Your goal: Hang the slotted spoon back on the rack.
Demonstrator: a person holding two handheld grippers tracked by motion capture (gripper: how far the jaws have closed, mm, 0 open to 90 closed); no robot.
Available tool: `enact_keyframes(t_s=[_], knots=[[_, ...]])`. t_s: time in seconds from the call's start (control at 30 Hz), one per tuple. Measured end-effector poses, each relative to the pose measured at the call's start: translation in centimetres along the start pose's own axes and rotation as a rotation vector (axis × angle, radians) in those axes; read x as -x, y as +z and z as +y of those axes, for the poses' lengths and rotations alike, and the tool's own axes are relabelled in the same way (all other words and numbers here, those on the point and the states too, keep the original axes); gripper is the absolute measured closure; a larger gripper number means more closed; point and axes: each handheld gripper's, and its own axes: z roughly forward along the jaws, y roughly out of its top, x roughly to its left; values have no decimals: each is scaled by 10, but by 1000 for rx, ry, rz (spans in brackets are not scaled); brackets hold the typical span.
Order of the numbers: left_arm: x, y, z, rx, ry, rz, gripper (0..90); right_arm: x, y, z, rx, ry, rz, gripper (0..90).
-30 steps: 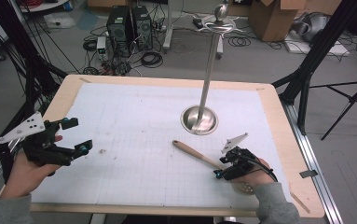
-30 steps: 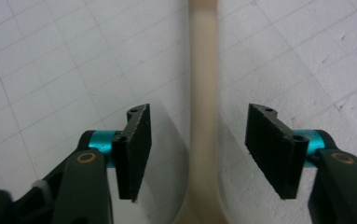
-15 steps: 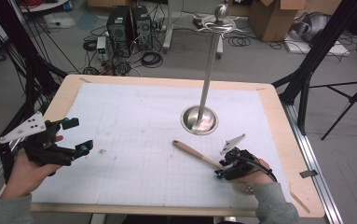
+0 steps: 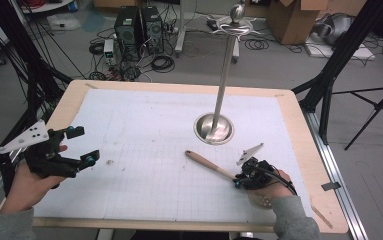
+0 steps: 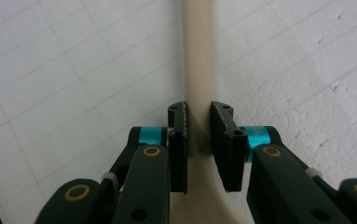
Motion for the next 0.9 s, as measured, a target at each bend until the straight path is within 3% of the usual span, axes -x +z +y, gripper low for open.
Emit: enact_keyframes(t_s=[0.2,0.57,0.67,0.9], knots=[[0,0,0,2,1,0,21,1,-1,0,1,3,4,777],[0,0,0,3,4,5,21,5,-5,-3,63,3,23,779],[0,0,0,3,5,5,21,9,-9,-3,84,42,43,779],[1,1,0,-4,8,3,20,13,-19,-5,136,68,22,780]])
